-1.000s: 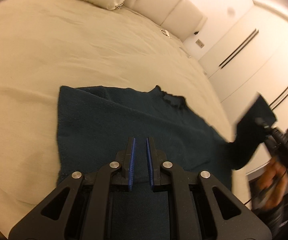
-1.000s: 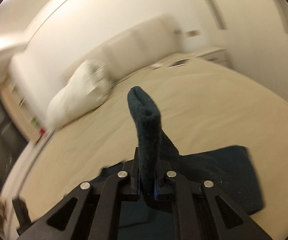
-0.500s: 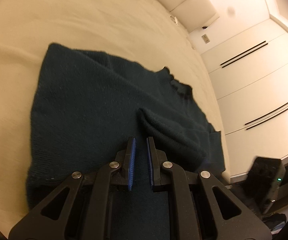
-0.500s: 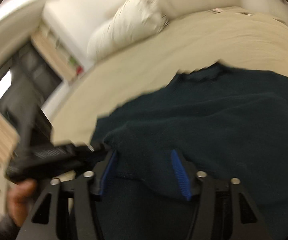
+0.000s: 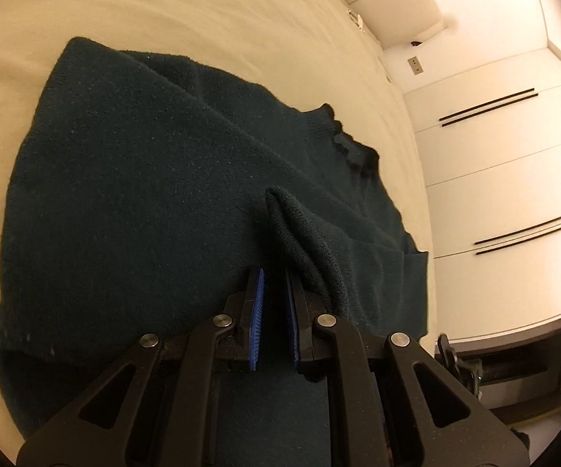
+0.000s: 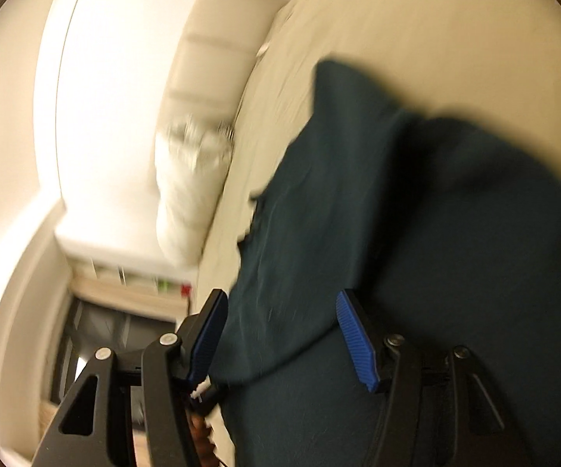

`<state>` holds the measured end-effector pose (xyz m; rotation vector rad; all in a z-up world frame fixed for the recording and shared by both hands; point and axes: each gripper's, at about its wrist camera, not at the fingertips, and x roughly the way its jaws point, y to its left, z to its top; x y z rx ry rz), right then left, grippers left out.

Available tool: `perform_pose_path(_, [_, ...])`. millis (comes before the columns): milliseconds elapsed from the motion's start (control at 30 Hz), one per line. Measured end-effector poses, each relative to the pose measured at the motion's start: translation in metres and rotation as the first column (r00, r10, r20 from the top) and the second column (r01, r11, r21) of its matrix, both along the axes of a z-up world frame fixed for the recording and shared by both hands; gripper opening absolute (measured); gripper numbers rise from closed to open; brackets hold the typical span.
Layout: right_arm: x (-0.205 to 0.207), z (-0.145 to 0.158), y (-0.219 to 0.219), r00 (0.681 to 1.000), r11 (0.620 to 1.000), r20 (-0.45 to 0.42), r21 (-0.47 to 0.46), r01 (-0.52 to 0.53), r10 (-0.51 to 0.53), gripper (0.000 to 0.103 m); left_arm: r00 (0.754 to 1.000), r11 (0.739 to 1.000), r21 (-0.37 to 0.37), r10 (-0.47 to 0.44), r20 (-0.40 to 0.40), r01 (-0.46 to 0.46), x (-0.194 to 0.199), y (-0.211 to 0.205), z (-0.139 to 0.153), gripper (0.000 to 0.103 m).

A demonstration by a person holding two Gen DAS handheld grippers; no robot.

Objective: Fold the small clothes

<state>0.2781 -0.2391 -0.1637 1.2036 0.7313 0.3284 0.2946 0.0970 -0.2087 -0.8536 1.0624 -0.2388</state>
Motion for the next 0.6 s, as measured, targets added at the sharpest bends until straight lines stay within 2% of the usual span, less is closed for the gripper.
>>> perform_pose_path(67, [0.008,-0.005,-0.013,0.999,0.999,-0.014,0.035,0.031,-0.03,0.062,1.0,1.0,-0.018,0.015,0.011,-0.014,-0.005,0.004,0.003,0.012])
perform_pose_path(133, [0.019,-0.012,-0.022,0.998,0.995,-0.035,0.077,0.061,-0.058,0.062,1.0,0.999,-0.023,0.025,0.003,-0.024,-0.006,0.006,0.001,0.039])
perform_pose_path(200, [0.026,-0.013,-0.029,0.996,0.992,-0.035,0.1,0.081,-0.078,0.062,0.999,0.996,-0.083,0.023,0.023,-0.021,-0.007,0.009,-0.002,0.052])
perform_pose_path(433, [0.044,-0.004,-0.042,0.992,0.985,-0.006,0.117,0.123,-0.123,0.062,0.999,0.997,-0.077,0.034,0.037,-0.031,-0.01,0.011,0.01,0.067])
perform_pose_path(600, [0.043,-0.004,-0.036,0.996,0.99,-0.033,0.11,0.089,-0.086,0.062,0.998,0.994,-0.095,0.051,0.032,-0.048,-0.015,0.017,0.007,0.067])
